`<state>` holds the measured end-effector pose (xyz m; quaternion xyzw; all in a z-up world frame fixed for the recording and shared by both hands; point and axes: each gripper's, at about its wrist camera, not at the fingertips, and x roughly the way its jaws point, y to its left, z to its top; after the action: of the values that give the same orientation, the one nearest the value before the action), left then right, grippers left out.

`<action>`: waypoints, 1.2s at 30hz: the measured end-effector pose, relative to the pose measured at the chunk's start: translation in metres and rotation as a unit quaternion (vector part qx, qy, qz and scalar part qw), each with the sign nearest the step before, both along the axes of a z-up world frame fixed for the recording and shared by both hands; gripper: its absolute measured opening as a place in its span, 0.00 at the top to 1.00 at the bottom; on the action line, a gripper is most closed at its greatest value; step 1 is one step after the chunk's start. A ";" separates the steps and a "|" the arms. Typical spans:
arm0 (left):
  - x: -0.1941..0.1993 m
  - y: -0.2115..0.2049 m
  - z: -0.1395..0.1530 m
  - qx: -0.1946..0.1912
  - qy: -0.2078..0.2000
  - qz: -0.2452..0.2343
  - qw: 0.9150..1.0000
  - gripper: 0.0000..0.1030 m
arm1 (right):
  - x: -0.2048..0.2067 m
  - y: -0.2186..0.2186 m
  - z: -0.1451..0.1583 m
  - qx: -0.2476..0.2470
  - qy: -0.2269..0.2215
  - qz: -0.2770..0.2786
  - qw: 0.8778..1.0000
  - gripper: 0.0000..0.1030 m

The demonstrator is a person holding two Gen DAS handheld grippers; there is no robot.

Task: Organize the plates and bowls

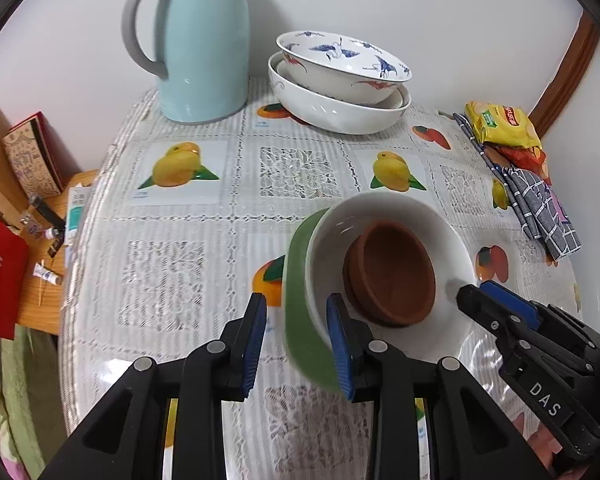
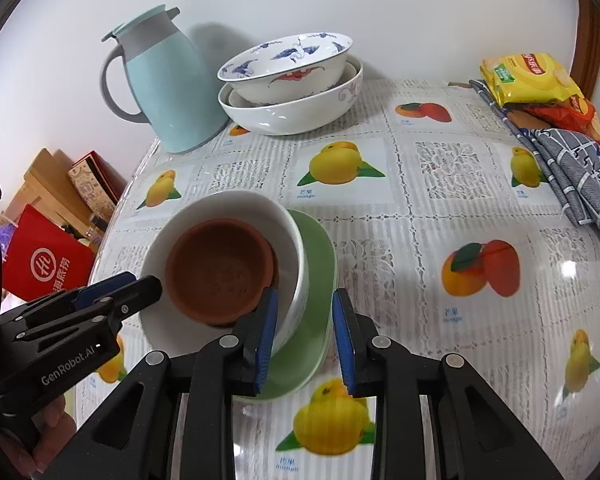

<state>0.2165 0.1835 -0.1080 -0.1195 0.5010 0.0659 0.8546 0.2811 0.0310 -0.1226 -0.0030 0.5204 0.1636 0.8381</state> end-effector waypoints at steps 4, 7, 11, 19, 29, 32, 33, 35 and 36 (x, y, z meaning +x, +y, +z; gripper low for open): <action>-0.015 -0.008 0.011 0.010 -0.006 -0.001 1.000 0.71 | -0.020 -0.007 0.017 -0.015 -0.024 -0.005 1.000 0.68; -0.028 -0.019 0.022 0.016 -0.017 -0.001 1.000 0.71 | -0.037 -0.019 0.032 -0.022 -0.046 -0.014 0.999 0.55; -0.047 -0.037 0.040 0.019 -0.040 -0.002 0.999 0.71 | -0.059 -0.040 0.050 -0.032 -0.063 -0.029 0.997 0.50; -0.091 -0.081 0.077 0.039 -0.108 -0.020 0.993 0.38 | -0.107 -0.087 0.084 -0.033 -0.093 -0.053 0.994 0.47; -0.157 -0.117 0.102 0.058 -0.185 -0.005 0.981 0.37 | -0.168 -0.128 0.116 -0.038 -0.145 -0.084 0.985 0.18; -0.172 -0.123 0.103 0.060 -0.186 -0.009 0.981 0.37 | -0.183 -0.134 0.121 -0.036 -0.154 -0.082 0.984 0.14; -0.177 -0.125 0.104 0.065 -0.184 -0.008 0.981 0.37 | -0.186 -0.135 0.122 -0.038 -0.155 -0.084 0.984 0.14; -0.185 -0.129 0.106 0.063 -0.180 -0.010 0.982 0.35 | -0.195 -0.137 0.123 -0.038 -0.156 -0.083 0.984 0.11; -0.188 -0.131 0.107 0.059 -0.180 -0.011 0.982 0.30 | -0.200 -0.138 0.124 -0.038 -0.158 -0.082 0.983 0.10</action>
<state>0.0284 0.0529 -0.0012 -0.0727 0.3359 0.0634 0.9369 0.0814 -0.1073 0.0012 -0.0178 0.3852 0.0724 0.9198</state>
